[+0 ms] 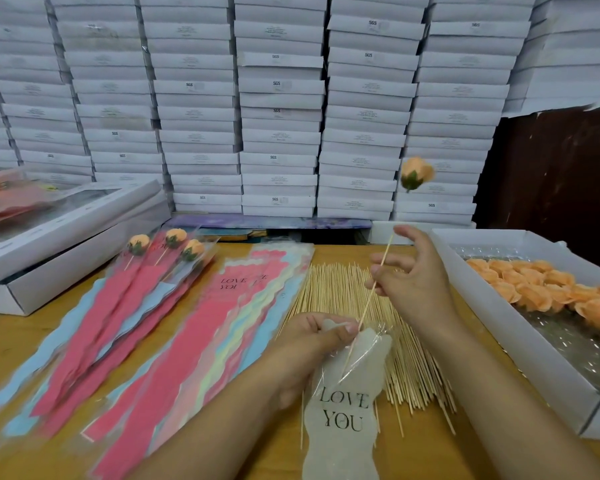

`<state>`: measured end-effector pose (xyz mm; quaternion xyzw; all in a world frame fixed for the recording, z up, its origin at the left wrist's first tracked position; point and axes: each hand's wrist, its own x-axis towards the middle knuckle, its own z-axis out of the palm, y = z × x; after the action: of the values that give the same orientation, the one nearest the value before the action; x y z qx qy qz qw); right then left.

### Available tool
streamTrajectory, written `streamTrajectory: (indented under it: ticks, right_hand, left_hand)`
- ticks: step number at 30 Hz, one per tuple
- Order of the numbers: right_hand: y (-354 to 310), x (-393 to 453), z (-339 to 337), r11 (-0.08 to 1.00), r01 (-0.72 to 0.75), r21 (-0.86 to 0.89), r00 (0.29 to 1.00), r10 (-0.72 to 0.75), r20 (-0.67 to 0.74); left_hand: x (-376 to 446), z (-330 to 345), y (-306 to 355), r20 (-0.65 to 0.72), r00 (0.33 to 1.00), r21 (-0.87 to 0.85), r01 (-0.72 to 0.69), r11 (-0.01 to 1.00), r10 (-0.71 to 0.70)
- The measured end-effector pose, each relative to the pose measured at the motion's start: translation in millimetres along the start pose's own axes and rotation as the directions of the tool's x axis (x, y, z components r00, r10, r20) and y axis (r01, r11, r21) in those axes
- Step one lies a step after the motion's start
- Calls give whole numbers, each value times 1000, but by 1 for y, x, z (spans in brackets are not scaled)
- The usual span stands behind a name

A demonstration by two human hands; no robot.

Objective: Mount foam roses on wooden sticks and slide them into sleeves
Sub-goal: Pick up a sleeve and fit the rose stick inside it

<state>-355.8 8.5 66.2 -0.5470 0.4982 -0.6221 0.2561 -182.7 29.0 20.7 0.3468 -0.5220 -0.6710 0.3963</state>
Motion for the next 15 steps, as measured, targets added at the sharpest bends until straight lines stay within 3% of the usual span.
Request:
streamTrajectory:
  ticks: [9,11,15]
  right_hand:
    - [5,-23,-3,999,2,-33,943,9,333]
    - [2,-19,-7,1000,-28,-15,949,31,313]
    - [-8,-5,-16,995,-81,56,988,72,136]
  left_hand:
    - [-1,-1,2,-21,1000,-62,-16,998,15]
    - [-2,0,2,12,1000,-64,-4,998,5]
    - [-4,2,4,59,998,-46,23,999,-21]
